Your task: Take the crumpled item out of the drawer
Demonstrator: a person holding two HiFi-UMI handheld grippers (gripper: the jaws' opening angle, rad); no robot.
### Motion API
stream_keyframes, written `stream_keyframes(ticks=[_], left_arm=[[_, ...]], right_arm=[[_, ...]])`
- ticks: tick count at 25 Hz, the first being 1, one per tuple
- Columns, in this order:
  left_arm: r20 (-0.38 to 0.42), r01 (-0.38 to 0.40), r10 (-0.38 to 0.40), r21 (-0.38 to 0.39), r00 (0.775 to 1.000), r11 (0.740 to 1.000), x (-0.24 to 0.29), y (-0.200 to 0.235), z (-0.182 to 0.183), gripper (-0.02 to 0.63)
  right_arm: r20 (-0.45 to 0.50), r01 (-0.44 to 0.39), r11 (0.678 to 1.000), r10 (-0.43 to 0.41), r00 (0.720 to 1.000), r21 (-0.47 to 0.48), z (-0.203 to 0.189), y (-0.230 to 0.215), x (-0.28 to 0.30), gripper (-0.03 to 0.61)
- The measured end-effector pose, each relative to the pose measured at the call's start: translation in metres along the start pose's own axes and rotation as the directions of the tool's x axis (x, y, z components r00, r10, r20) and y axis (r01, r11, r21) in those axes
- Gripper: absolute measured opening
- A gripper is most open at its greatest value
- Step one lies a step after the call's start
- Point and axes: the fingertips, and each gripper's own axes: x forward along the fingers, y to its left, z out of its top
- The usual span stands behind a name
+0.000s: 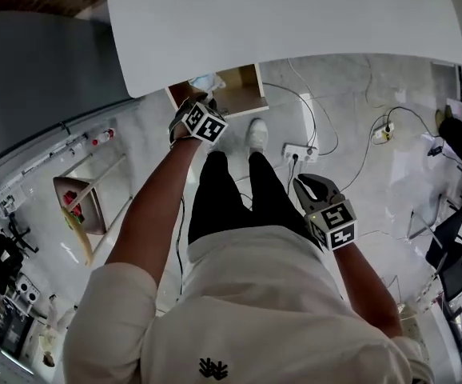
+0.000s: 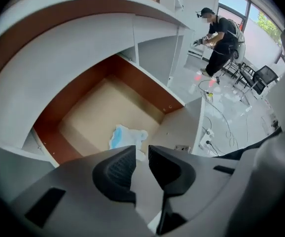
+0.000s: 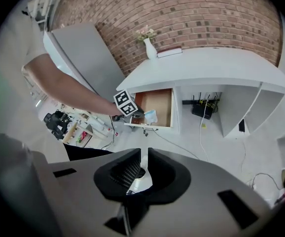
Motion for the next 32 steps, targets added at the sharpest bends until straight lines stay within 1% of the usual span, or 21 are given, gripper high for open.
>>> stream_keyframes(ticks=[4,7,12,17,20,22,26,32], left_arm=[[-0.027,0.000,0.000,0.030,1.000,1.000,0.038,0.012,-0.008,0.091],[-0.044,-0.006,0.009,0.061,0.999,0.998,0.061,0.017,-0.009,0.091],[-0.076,-0.002,0.009,0.092,0.997,0.996,0.086,0.022,-0.014,0.091],[-0.119,-0.015,0.031,0.130,0.992,0.991,0.106,0.029,-0.018,0.091],[-0.138,-0.023,0.043,0.148,0.989,0.989,0.109,0.028,-0.020,0.076],[-0.142,-0.032,0.055,0.159,0.988,0.987,0.111,0.028,-0.019,0.054],[-0.135,-0.052,0.074,0.162,0.988,0.985,0.104,0.031,-0.017,0.031],[-0.098,-0.082,0.098,0.162,0.990,0.983,0.075,0.032,-0.008,0.025]], right_arm=[[-0.018,-0.001,0.999,0.002,1.000,0.044,-0.004,0.009,0.018,0.067],[-0.036,0.005,0.998,-0.003,0.999,0.059,-0.007,0.008,0.025,0.067],[-0.063,0.022,0.996,-0.017,0.998,0.086,-0.011,0.005,0.032,0.064],[-0.072,0.039,0.994,-0.032,0.997,0.099,-0.011,0.000,0.037,0.064],[-0.071,0.043,0.994,-0.036,0.997,0.103,-0.015,-0.001,0.033,0.061],[-0.070,0.048,0.993,-0.041,0.997,0.104,-0.016,-0.005,0.031,0.061],[-0.067,0.049,0.994,-0.043,0.997,0.101,-0.016,-0.008,0.030,0.058],[-0.035,0.031,0.997,-0.029,0.999,0.077,-0.007,-0.007,0.022,0.055]])
